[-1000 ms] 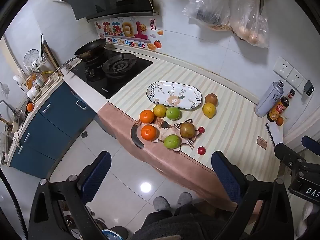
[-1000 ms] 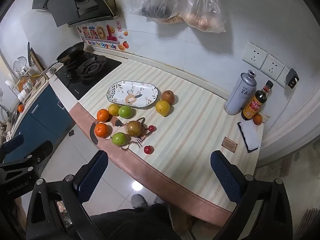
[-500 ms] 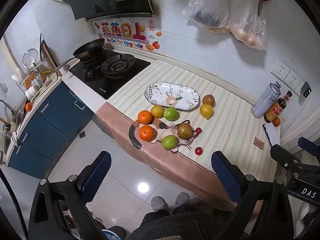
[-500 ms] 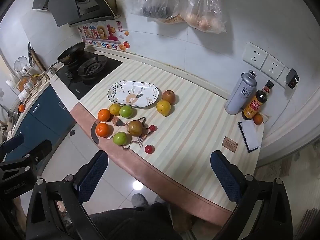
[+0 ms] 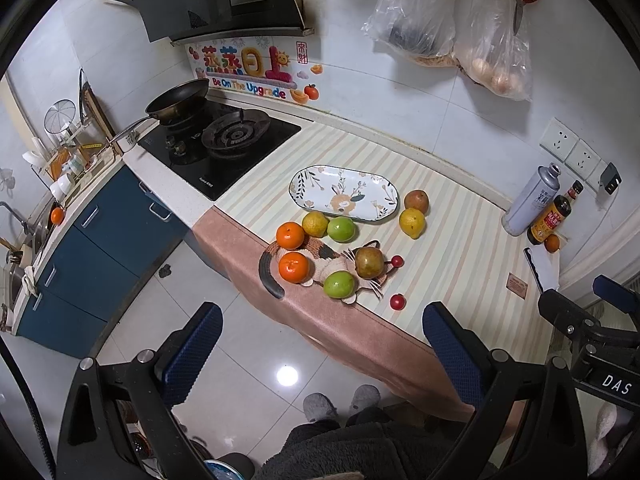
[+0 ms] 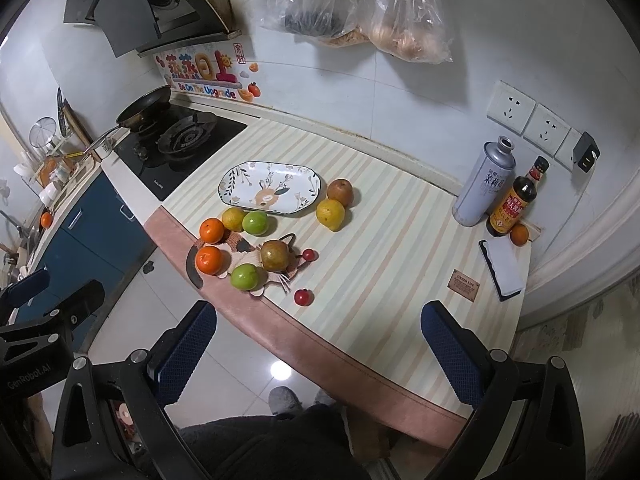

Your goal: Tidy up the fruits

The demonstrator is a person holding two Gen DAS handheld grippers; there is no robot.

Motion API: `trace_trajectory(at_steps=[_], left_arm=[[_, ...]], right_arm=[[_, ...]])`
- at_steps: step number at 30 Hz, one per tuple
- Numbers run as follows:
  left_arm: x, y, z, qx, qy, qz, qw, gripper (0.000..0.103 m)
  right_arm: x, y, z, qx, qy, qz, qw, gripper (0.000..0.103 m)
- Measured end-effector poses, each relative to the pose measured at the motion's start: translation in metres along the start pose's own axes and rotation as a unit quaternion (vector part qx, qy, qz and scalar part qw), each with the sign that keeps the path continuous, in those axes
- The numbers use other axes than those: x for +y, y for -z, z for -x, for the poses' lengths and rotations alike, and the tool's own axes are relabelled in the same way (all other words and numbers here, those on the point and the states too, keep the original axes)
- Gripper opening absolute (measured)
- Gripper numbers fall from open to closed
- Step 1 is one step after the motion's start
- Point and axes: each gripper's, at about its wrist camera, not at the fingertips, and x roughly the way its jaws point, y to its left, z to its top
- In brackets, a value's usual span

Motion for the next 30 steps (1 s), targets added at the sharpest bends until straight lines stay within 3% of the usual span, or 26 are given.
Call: trace_trajectory(at_steps=[30], left_arm=[[0.0023,-0.0012,0.0075,-0.005,0.005,0.002,1.0,0.102]], right_arm=[[-0.0011,-0.001,0.0017,0.0,-0.002,-0.003,1.0,0.103]])
